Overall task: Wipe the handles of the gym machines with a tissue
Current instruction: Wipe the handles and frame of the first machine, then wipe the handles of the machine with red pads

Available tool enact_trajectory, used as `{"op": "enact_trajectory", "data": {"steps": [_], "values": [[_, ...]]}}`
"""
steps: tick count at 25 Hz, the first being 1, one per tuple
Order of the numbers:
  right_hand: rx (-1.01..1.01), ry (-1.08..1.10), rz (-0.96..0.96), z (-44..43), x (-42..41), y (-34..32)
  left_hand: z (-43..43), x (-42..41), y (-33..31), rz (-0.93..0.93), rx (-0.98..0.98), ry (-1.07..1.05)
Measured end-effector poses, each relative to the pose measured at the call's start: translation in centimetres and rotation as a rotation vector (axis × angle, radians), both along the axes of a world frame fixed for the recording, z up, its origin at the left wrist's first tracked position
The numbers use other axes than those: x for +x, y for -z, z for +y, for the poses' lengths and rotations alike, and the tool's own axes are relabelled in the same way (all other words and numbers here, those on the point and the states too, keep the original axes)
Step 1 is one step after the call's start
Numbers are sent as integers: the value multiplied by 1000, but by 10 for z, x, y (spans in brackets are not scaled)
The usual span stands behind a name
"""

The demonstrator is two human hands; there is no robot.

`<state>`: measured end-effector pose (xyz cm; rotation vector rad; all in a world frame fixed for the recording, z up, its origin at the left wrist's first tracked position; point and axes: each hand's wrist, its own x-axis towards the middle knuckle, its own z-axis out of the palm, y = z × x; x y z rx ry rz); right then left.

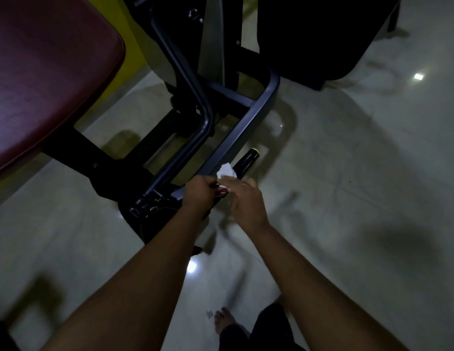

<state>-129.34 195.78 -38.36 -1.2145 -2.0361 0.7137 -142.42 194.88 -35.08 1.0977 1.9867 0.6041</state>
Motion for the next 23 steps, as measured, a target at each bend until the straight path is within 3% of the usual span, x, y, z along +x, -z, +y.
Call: {"op": "enact_trajectory", "data": {"steps": [3, 6, 8, 11, 15, 23], "values": [[-508, 93, 279, 11, 11, -37, -4, 10, -13, 85, 4, 75], [-714, 134, 498, 24, 27, -65, -10, 33, -32, 77, 145, 34], [-726, 131, 575, 31, 42, -82, -9, 51, -49, -142, 281, -77], [-729, 163, 719, 47, 68, -113, 12, 83, -88, -415, 310, -164], [-636, 197, 847, 73, 109, -172, 55, 126, -144, -484, 377, -120], [-349, 230, 833, 136, 213, -260, 138, 220, -243, -566, 499, 2]]}}
